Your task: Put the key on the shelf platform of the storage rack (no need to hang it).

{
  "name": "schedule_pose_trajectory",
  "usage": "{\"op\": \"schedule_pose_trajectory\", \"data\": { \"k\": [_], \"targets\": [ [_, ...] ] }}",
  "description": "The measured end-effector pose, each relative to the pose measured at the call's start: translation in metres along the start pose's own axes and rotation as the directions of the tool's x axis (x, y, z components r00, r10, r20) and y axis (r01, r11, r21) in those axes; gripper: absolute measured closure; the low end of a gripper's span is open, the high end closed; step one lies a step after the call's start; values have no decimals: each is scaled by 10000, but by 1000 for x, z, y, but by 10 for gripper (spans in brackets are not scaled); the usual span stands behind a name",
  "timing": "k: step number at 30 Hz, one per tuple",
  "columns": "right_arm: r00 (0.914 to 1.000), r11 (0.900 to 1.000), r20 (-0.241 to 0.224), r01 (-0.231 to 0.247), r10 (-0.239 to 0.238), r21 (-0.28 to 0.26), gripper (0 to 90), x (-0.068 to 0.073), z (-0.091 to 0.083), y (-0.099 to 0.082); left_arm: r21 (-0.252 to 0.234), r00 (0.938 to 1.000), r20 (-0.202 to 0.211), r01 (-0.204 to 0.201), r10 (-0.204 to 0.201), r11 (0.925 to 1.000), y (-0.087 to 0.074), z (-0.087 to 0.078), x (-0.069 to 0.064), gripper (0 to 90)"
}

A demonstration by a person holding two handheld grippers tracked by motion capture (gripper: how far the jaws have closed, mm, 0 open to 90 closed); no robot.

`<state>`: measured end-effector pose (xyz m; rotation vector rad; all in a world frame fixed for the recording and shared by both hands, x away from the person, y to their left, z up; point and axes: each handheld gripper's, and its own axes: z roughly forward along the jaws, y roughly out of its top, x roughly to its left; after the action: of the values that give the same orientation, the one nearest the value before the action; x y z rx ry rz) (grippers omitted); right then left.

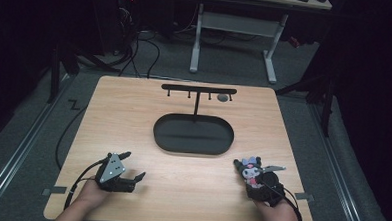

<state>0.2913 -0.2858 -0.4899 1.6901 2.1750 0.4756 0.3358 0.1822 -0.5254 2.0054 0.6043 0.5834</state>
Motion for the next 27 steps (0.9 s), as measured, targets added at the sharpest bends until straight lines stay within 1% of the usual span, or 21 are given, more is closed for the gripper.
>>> {"op": "schedule_pose_trajectory", "data": {
  "k": [5,10,14,15,18,19,21,22,27],
  "targets": [
    [10000,9999,-9,73,-73,-82,493,-1,-1,0,17,10000,-9,-95,95,10000,0,0,-1,154],
    [10000,9998,-13,51,-51,-171,495,-3,-5,1,33,10000,-20,-59,59,10000,0,0,-1,154],
    [10000,9993,-9,1,-1,-364,495,-7,-10,6,15,10000,4,-24,24,10000,0,0,0,154],
    [10000,9988,35,-56,57,-477,495,-8,-14,9,31,10000,13,-45,45,10000,0,0,0,154],
    [10000,9984,11,-18,18,-567,495,-7,-16,12,5,9999,32,-111,111,9999,0,0,-1,154],
    [10000,9981,14,80,-79,-610,494,-6,-17,13,4,9999,37,-109,109,9999,0,0,-1,154],
    [9999,9980,-45,135,-138,-625,494,-5,-18,14,-2,10000,29,-92,92,10000,0,0,-1,154],
    [9997,9979,-182,163,-174,-626,494,-4,-19,15,28,10000,33,-49,49,10000,0,-1,0,154],
    [9993,9977,-269,260,-277,-622,494,-2,-20,19,-50,10000,46,-49,49,10000,0,-2,0,154]
  ]
}}
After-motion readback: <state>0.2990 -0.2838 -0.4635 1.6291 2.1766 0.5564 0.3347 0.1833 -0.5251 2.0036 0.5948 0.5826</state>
